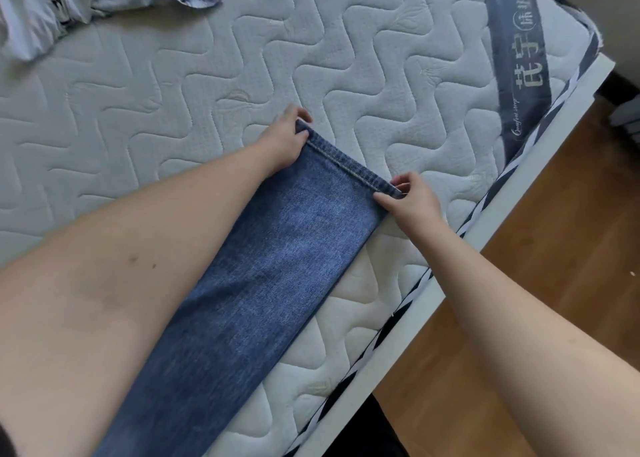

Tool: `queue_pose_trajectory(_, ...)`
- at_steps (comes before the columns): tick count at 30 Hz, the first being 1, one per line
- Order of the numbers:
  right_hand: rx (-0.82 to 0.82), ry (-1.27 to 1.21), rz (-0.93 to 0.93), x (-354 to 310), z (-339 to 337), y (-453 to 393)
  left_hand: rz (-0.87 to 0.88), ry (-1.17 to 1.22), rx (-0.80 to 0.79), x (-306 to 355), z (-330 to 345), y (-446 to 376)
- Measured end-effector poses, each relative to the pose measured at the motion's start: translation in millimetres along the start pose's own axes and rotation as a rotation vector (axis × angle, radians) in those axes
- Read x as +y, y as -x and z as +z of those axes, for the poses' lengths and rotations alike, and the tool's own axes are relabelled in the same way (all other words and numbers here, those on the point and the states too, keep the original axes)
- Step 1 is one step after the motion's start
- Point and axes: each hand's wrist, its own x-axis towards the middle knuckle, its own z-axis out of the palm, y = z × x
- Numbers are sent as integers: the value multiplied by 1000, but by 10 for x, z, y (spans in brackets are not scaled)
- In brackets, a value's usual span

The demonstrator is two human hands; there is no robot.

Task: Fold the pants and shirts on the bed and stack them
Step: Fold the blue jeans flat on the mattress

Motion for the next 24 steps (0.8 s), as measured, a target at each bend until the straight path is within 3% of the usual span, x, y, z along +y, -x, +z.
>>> queue_pose_trajectory(3, 94, -8, 33, 83, 13, 107, -67, -51, 98, -142, -28, 78)
queue_pose_trajectory(6, 133, -62, 116, 197, 113, 345, -25, -60, 112, -392, -80, 304)
queue_pose_trajectory(14, -203, -217, 249, 314, 836, 1164, -197, -44, 101, -1304, -138, 1295)
queue_pose_trajectory(17, -323, -311, 379, 297, 1019, 1396, -242, -83, 18, -1578, -229, 1637)
queue_pose_trajectory(21, -495, -237, 423, 235, 1151, 1664, -255, -256, -252, -1952, -454, 1973)
queue_pose_trajectory(24, -485, -211, 416, 252, 1262, 1829, -272, -382, -347, -2249, -611, 2177)
